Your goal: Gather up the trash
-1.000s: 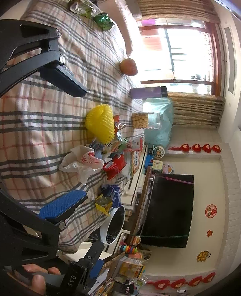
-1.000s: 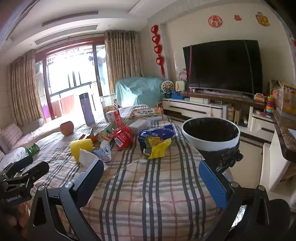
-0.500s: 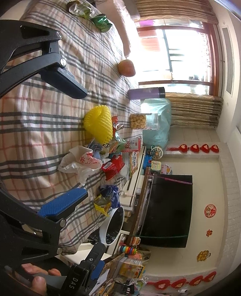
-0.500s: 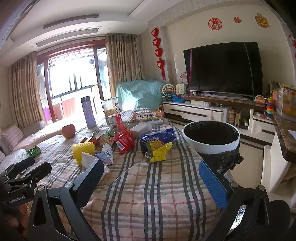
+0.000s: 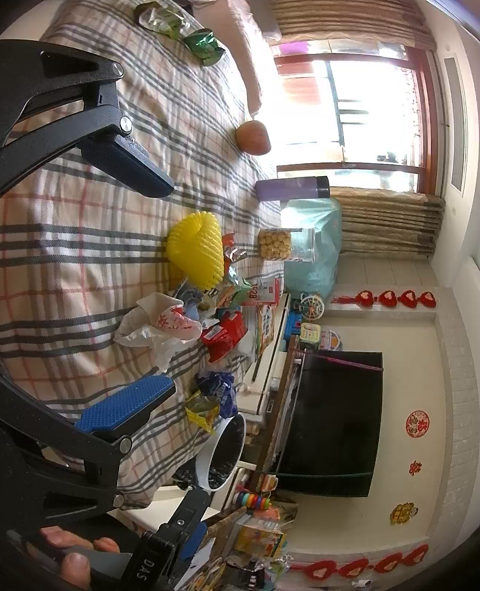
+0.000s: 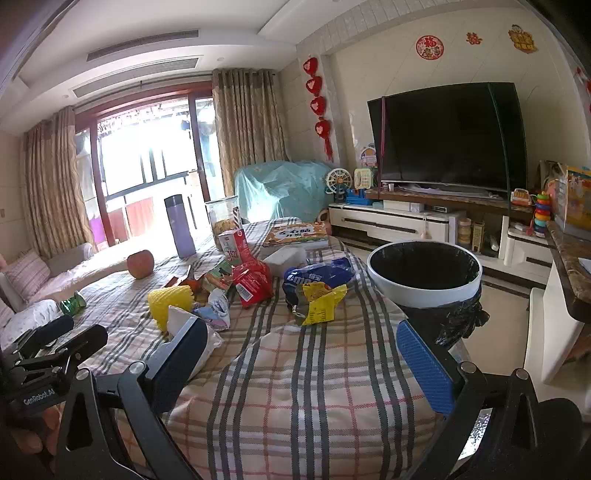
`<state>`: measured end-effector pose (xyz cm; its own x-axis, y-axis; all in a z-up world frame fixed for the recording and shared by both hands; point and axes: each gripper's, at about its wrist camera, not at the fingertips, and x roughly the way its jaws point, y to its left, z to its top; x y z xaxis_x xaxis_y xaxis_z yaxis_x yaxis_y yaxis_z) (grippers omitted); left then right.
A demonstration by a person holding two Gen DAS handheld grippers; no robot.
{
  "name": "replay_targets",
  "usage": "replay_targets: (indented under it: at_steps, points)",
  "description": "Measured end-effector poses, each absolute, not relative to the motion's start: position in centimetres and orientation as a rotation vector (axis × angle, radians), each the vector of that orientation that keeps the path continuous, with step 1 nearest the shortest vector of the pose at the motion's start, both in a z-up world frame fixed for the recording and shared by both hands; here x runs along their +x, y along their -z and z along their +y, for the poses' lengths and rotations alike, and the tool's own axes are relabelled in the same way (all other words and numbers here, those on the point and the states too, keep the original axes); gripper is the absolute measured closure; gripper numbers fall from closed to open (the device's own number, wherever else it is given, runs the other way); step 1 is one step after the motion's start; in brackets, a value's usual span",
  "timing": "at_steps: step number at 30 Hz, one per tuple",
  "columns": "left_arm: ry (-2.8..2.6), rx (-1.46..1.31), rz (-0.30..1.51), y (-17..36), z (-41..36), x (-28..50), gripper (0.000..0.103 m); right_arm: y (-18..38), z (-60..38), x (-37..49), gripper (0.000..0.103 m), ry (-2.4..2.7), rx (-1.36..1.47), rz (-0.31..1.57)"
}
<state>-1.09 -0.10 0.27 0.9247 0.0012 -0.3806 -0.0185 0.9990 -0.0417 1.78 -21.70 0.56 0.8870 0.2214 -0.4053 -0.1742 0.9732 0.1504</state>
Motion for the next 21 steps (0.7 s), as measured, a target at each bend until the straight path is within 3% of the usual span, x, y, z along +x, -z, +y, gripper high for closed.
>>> replay_targets:
  at_steps: [21]
  points:
    - [-0.010,-0.045,0.392,-0.03,-0.08,-1.10,0.004,-0.22,-21.48,1.60,0.000,-0.223,0.124,0.439]
